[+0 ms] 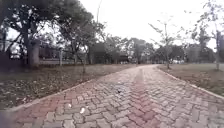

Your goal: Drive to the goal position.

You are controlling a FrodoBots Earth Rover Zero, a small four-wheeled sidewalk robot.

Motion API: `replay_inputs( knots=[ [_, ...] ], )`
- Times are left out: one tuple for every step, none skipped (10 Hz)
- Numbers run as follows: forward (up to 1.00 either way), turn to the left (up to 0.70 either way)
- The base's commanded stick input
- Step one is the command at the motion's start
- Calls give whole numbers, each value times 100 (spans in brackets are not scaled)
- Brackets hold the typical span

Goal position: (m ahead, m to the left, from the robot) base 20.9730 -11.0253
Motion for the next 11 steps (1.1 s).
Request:
replay_inputs(
  knots=[
    [70, 0],
    [70, 0],
    [70, 0],
    [70, 0],
    [70, 0],
    [70, 0],
    [70, 0],
    [70, 0],
    [70, 0],
    [70, 0],
    [70, 0]
  ],
)
